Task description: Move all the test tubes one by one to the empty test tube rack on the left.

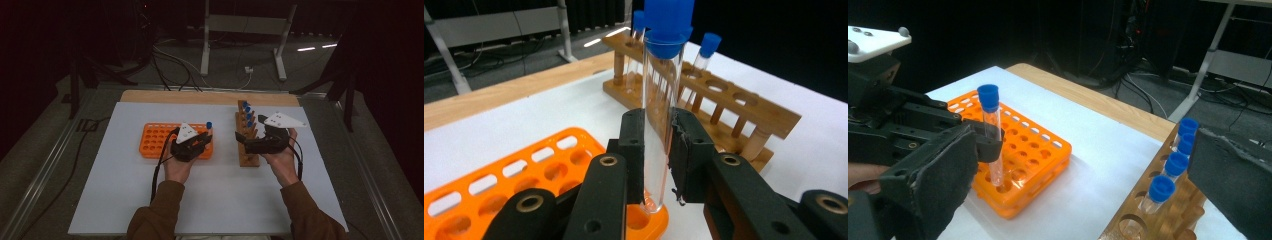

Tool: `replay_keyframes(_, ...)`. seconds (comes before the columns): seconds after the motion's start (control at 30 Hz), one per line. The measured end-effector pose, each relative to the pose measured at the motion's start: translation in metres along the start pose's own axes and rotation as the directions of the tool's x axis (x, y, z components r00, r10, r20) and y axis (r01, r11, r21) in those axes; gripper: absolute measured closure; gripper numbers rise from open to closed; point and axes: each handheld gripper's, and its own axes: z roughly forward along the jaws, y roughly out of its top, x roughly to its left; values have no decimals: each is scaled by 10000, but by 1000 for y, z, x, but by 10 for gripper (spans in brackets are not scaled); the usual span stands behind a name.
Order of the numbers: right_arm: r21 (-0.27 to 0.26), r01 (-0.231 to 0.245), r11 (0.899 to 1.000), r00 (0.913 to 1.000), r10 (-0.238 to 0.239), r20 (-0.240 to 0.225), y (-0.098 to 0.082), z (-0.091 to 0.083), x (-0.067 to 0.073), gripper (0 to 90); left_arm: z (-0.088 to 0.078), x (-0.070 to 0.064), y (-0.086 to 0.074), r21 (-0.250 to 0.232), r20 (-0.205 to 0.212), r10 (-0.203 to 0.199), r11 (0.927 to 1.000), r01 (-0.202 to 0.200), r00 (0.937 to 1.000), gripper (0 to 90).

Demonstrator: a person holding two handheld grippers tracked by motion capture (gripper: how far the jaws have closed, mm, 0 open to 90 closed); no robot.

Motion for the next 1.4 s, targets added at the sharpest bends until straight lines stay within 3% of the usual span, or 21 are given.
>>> replay_keyframes(0.57,136,-117,9998,9999,117,23,-14,-4,-6,3,8,4,-18,311,-278,-189,9993,198,9994,783)
replay_keyframes(0.77,269,-191,9995,9998,191,27,-21,-4,-9,3,14,3,-28,944,-410,-71,9955,110,9991,784)
replay_keyframes(1.1,394,-272,9989,9996,270,65,-26,-3,-12,3,18,2,-31,1576,-540,202,9874,-114,9983,786)
replay_keyframes(1.4,463,-299,9985,9995,294,116,-28,0,-12,3,20,-5,-32,1654,-769,605,9851,-471,9952,785)
